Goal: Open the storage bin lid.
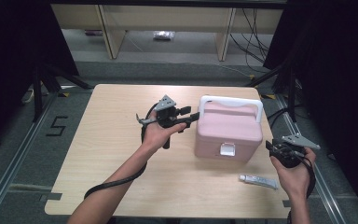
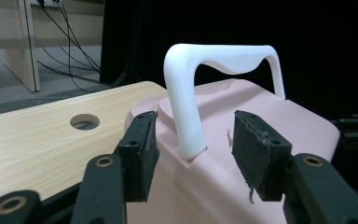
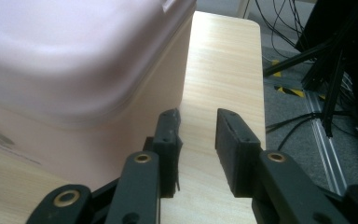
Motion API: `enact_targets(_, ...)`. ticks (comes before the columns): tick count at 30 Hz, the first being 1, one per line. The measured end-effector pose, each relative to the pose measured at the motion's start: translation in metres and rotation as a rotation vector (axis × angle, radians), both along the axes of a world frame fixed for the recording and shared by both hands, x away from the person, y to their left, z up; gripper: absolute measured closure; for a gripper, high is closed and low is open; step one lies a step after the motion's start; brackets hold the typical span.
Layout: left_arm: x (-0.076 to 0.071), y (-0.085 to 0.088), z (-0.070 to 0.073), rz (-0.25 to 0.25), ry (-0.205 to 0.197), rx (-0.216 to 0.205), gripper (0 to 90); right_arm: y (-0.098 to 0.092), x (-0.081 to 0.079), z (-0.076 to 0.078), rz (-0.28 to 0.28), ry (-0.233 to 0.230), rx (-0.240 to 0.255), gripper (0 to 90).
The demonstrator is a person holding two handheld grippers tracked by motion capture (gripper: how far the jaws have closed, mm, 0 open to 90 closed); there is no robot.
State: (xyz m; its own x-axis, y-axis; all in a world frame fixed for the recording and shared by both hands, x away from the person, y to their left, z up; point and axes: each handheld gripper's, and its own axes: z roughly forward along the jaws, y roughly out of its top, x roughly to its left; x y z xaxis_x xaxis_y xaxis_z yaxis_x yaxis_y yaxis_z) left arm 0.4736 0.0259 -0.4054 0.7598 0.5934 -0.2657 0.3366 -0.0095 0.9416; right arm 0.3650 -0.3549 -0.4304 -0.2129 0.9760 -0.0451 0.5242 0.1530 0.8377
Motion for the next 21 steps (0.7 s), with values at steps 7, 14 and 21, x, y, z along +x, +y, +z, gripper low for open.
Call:
enact_targets(7, 0.015, -0.019, 0.001, 0.007, 0.031, 0.011, 50.9, -0.001, -0.003, 0.003, 0.001, -0.012, -0.008, 70.8)
enact_targets(14, 0.025, -0.027, -0.005, 0.011, 0.054, 0.010, 60.4, 0.003, -0.007, 0.003, 0.014, -0.014, -0.011, 71.1)
enact_targets(21, 0.025, -0.027, -0.004, 0.002, 0.075, -0.028, 73.5, 0.007, -0.012, 0.004, 0.027, -0.018, 0.005, 75.9)
